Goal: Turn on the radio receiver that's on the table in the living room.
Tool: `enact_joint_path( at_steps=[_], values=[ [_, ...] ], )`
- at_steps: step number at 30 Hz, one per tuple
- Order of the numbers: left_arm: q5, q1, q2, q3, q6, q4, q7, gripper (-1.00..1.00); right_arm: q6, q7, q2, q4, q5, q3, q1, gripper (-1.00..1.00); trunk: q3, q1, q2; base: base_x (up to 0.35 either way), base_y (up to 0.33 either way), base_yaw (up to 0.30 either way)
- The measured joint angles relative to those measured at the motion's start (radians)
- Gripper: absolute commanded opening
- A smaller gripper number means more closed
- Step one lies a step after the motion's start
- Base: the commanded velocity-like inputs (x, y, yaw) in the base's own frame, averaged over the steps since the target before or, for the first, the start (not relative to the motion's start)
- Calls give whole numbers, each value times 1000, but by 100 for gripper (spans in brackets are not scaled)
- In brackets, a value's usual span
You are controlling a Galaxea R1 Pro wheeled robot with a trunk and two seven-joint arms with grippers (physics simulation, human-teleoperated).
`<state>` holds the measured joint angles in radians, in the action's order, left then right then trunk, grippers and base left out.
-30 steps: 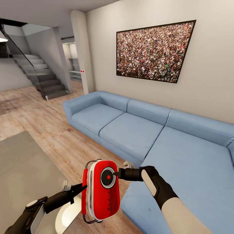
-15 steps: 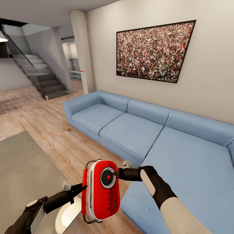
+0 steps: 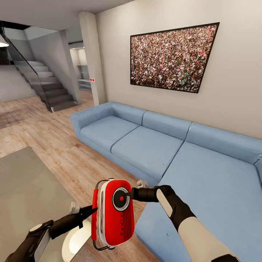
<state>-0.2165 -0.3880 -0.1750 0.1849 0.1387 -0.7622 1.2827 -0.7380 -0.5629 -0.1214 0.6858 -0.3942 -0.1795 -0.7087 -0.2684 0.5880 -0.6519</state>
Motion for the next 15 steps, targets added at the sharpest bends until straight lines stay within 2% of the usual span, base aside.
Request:
enact_joint_path(
  at_steps=[6, 15],
  values=[
    [0, 0, 0, 0, 0, -1, 0, -100, 0, 2, 0, -4, -1, 0, 0, -100, 0, 0, 0, 0, 0, 0],
    [1, 0, 0, 0, 0, 0, 0, -100, 2, 3, -1, -83, 0, 0, -33, -100, 0, 0, 0, 0, 0, 0]
  ],
)
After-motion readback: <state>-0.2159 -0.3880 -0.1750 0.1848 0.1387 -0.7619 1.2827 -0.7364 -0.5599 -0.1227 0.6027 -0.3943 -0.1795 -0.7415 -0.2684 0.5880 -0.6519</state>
